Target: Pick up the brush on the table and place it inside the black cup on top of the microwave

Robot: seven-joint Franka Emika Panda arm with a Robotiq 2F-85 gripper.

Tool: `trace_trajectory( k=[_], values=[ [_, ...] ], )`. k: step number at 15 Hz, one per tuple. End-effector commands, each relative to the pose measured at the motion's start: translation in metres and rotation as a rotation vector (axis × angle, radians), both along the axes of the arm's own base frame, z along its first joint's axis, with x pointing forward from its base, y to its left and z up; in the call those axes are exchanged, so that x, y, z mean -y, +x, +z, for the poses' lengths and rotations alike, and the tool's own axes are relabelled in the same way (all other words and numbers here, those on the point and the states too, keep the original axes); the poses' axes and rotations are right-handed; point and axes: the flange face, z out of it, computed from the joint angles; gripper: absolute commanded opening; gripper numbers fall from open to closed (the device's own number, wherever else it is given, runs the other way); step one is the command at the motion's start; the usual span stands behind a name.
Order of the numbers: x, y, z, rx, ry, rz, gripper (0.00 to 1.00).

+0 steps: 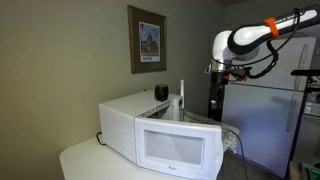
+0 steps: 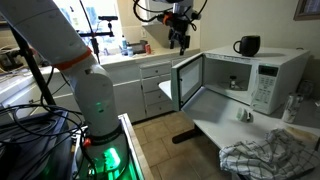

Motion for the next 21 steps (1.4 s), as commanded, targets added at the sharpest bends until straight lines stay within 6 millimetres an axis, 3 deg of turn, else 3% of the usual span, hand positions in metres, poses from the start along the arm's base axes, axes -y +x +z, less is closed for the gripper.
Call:
trace_trajectory(
  k=[1, 5, 7, 9, 10, 11, 13, 17, 19, 21],
  values=[
    [0.064, 0.026, 0.019, 0.143, -0.002, -0.149, 1.0],
    [0.162, 0.061, -0.002, 0.152, -0.227, -0.177, 1.0],
    [0.196, 0.077, -0.031, 0.148, -0.344, -0.181, 1.0],
    [0.217, 0.097, -0.076, 0.16, -0.446, -0.222, 1.0],
    [0.219, 0.104, -0.09, 0.131, -0.442, -0.29, 1.0],
    [0.217, 0.084, -0.062, 0.158, -0.403, -0.231, 1.0],
    [0.222, 0.097, -0.094, 0.126, -0.422, -0.265, 1.0],
    [0.228, 0.113, -0.101, 0.18, -0.444, -0.229, 1.0],
    [0.236, 0.134, -0.122, 0.217, -0.468, -0.145, 1.0],
    [0.239, 0.153, -0.156, 0.204, -0.576, -0.059, 1.0]
  ],
)
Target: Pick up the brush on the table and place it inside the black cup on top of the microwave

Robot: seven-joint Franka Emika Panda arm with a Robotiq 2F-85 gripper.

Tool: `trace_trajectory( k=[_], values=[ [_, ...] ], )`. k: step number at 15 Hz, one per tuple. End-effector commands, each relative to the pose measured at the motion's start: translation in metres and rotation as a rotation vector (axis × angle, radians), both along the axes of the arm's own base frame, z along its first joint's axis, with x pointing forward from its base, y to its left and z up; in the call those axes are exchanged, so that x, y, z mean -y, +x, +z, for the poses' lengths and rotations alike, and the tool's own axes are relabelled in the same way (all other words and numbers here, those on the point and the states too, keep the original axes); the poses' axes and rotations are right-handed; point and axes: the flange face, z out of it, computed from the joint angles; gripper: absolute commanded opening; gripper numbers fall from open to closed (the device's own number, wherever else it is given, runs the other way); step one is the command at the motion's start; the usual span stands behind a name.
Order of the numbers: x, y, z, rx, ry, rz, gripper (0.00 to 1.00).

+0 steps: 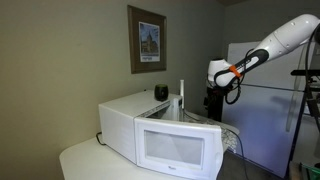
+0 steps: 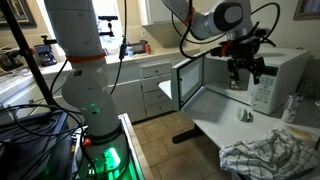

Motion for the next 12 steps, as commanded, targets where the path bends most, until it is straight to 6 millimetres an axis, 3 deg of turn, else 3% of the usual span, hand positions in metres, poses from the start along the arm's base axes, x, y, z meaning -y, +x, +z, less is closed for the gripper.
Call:
trace_trajectory(
  k=[1, 6, 7, 8, 10, 12],
  values=[
    [0.01, 0.04, -0.062, -0.076, -0.129, 0.137, 1.0],
    [-0.007, 0.086, -0.142, -0.124, 0.067, 0.273, 1.0],
    [-0.005, 0.091, -0.146, -0.148, 0.086, 0.222, 1.0],
    [-0.008, 0.071, -0.132, -0.122, 0.042, 0.241, 1.0],
    [-0.008, 0.085, -0.149, -0.131, 0.062, 0.227, 1.0],
    [-0.006, 0.089, -0.151, -0.13, 0.063, 0.222, 1.0]
  ],
)
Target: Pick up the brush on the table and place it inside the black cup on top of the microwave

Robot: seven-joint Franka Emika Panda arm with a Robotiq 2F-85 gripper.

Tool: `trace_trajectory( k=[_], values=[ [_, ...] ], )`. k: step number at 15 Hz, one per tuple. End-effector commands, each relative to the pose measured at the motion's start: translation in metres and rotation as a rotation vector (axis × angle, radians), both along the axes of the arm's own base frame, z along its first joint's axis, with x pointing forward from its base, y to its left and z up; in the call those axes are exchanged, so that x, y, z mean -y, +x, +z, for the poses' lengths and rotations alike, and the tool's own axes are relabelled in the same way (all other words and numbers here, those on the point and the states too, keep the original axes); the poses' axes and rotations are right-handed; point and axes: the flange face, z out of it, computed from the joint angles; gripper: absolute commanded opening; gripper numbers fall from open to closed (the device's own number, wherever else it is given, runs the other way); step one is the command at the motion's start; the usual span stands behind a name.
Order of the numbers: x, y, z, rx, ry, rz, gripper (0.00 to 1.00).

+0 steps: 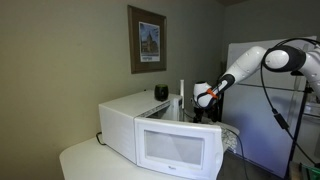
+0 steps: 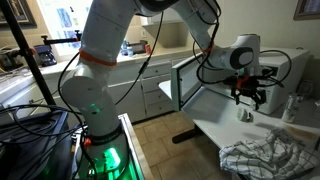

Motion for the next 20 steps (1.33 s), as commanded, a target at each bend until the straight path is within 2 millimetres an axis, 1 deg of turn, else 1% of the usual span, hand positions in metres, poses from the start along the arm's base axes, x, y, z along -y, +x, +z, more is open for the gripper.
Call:
trace_trajectory(
  k=[1, 2, 5, 7, 9, 11, 12, 13, 14, 15, 16, 17, 18, 19, 20],
  values=[
    [-0.005, 0.01, -0.01, 0.007, -0.006, 0.073, 1.0],
    [-0.01, 0.017, -0.02, 0.015, -0.009, 0.125, 1.0],
    [-0.022, 0.031, -0.039, 0.032, -0.018, 0.263, 1.0],
    [-0.028, 0.038, -0.054, 0.026, 0.002, 0.304, 1.0],
    [-0.035, 0.046, -0.066, 0.043, 0.009, 0.38, 1.0],
    [-0.043, 0.055, -0.073, 0.06, 0.019, 0.442, 1.0],
    [-0.048, 0.057, -0.077, 0.059, 0.024, 0.466, 0.95],
    [-0.053, 0.058, -0.079, 0.053, 0.028, 0.483, 0.94],
    [-0.058, 0.059, -0.082, 0.047, 0.032, 0.507, 0.91],
    [-0.064, 0.059, -0.085, 0.041, 0.033, 0.523, 0.93],
    [-0.069, 0.059, -0.087, 0.037, 0.035, 0.528, 0.89],
    [-0.073, 0.058, -0.09, 0.035, 0.038, 0.538, 0.91],
    [-0.076, 0.056, -0.092, 0.031, 0.04, 0.542, 0.82],
    [-0.077, 0.056, -0.094, 0.03, 0.047, 0.548, 0.72],
    [-0.076, 0.056, -0.096, 0.027, 0.054, 0.541, 0.56]
  ],
)
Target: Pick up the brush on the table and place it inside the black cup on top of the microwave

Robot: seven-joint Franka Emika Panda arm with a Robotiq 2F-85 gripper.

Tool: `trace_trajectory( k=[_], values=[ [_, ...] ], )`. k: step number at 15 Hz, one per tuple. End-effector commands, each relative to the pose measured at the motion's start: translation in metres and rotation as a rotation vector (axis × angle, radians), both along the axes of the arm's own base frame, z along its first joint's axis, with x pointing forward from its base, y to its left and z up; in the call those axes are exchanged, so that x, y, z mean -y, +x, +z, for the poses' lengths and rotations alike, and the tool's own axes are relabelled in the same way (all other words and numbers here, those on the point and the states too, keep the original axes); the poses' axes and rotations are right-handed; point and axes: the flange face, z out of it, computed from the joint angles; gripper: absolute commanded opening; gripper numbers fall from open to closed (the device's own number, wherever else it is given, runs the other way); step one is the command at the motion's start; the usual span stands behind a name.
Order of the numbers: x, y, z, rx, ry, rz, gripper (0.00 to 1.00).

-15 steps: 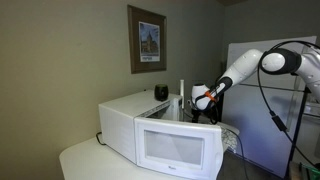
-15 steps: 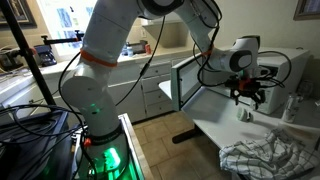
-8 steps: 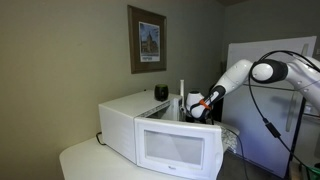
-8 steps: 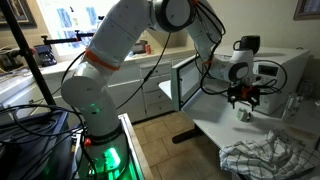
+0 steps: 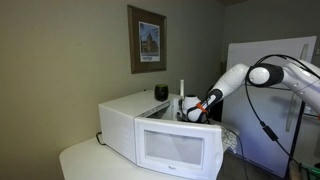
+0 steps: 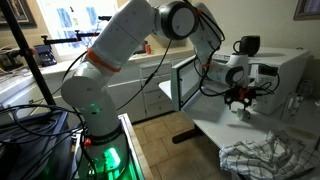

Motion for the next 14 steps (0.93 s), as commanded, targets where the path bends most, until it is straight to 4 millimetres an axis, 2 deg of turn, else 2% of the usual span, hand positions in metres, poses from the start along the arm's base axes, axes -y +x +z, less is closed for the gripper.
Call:
trace_trajectory(
  k=[1, 2, 6, 7, 11, 14],
  values=[
    [-0.001, 0.001, -0.009, -0.015, 0.009, 0.012, 0.48],
    [0.001, 0.001, -0.009, -0.016, 0.009, 0.007, 0.38],
    [0.005, 0.0, -0.013, -0.026, 0.001, -0.011, 0.1],
    [0.004, -0.001, -0.01, -0.016, -0.005, -0.01, 0.07],
    [-0.012, -0.012, 0.014, 0.063, -0.004, 0.03, 0.08],
    [-0.024, -0.034, 0.033, 0.101, 0.035, 0.031, 0.08]
  ],
)
